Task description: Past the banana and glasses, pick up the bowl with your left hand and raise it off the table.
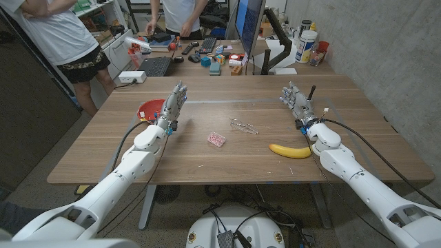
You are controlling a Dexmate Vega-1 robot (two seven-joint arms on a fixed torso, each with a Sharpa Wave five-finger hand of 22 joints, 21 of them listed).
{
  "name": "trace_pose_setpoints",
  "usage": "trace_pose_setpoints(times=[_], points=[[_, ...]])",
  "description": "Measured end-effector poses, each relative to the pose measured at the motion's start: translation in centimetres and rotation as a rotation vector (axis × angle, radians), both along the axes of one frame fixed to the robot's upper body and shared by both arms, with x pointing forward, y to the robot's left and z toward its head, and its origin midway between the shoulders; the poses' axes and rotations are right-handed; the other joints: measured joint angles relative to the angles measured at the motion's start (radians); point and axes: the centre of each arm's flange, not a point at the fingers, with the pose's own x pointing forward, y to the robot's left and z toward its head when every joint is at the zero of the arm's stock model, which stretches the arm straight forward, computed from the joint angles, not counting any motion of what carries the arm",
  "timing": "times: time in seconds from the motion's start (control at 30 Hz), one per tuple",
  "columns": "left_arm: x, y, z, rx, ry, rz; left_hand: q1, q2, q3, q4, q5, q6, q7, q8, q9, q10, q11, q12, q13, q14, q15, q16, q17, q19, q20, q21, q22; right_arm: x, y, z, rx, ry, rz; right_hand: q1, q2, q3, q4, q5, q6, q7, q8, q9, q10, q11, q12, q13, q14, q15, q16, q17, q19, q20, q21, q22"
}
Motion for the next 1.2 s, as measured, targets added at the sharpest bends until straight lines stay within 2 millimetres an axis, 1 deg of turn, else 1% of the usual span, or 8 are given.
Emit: trace_pose_setpoints(times=[0.5,0.7,0.77,0.87,1.13,1.2], points=[[0.1,-0.2,0.1,0.016,0.002,0.005,0.004,0.004,0.0,0.0,0.0,0.0,0.0,0.0,0.0,0.0,0.0,0.0,0.0,0.0,0.001,0.0,0.0,0.0,0.0,0.0,0.0,0.2,-0.2,-0.3,-0.005,0.011,-0.009,0.0,0.0,0.0,0.0,0.0,0.003,0.003,0.0,0.0,0.0,0.0,0.0,0.0,0.004,0.004,0.0,0.005,0.0,0.0,0.0,0.0],[0.0,-0.1,0.5,0.026,-0.011,0.009,0.004,0.004,0.0,0.0,0.0,0.0,0.0,0.0,0.0,0.004,-0.004,0.0,0.0,-0.003,0.003,0.0,0.0,-0.003,0.004,0.0,0.0,0.3,-0.3,-0.4,-0.001,0.012,-0.013,0.0,0.0,0.0,0.0,0.0,0.003,0.003,0.0,0.0,0.0,0.0,0.0,0.0,0.004,0.004,0.0,0.005,0.0,0.0,0.0,0.0],[-0.1,-0.1,0.7,0.034,-0.021,0.012,0.004,0.004,0.0,0.0,0.0,0.005,-0.006,0.0,0.0,0.004,-0.004,0.0,0.0,-0.003,0.003,0.0,0.0,-0.003,0.004,0.0,0.0,0.3,-0.3,-0.4,-0.001,0.011,-0.013,0.0,0.0,0.0,0.0,0.0,0.003,0.003,0.0,0.0,0.0,0.0,0.0,0.0,0.003,0.004,0.0,0.005,0.0,0.0,0.0,0.0],[-0.2,-0.1,0.9,0.036,-0.026,0.013,0.008,0.008,0.0,0.0,0.0,0.009,-0.002,0.0,0.0,0.004,-0.004,0.0,0.0,-0.003,0.003,0.004,0.0,-0.003,0.004,0.0,0.0,0.5,-0.2,-0.4,0.0,0.013,-0.014,0.0,0.0,0.0,0.0,0.0,0.003,0.003,0.0,0.0,0.0,0.0,0.0,0.0,0.003,0.004,0.0,0.005,0.0,0.0,0.0,0.0],[-0.4,0.1,1.3,0.046,-0.046,0.015,0.008,0.008,0.0,0.0,0.004,0.009,-0.002,0.0,0.0,0.006,-0.005,0.0,0.0,-0.003,0.003,0.004,0.0,-0.003,0.004,0.0,0.0,0.6,0.0,-0.4,-0.002,0.012,-0.017,0.0,0.0,0.0,0.0,0.0,0.003,0.003,0.0,0.0,0.0,0.0,0.0,0.0,0.003,0.004,0.0,0.004,0.0,0.0,0.0,0.0],[-0.6,0.1,1.4,0.052,-0.054,0.016,0.008,0.008,0.0,0.0,0.004,0.009,-0.002,0.0,0.0,0.012,-0.002,0.0,0.0,-0.001,0.005,0.004,0.0,-0.003,0.004,0.0,0.0,0.7,0.1,-0.3,-0.001,0.012,-0.016,0.0,0.0,0.0,0.0,0.0,0.003,0.003,0.0,0.0,0.0,0.0,0.0,0.0,0.003,0.004,0.0,0.004,0.004,-0.004,0.0,0.0]])
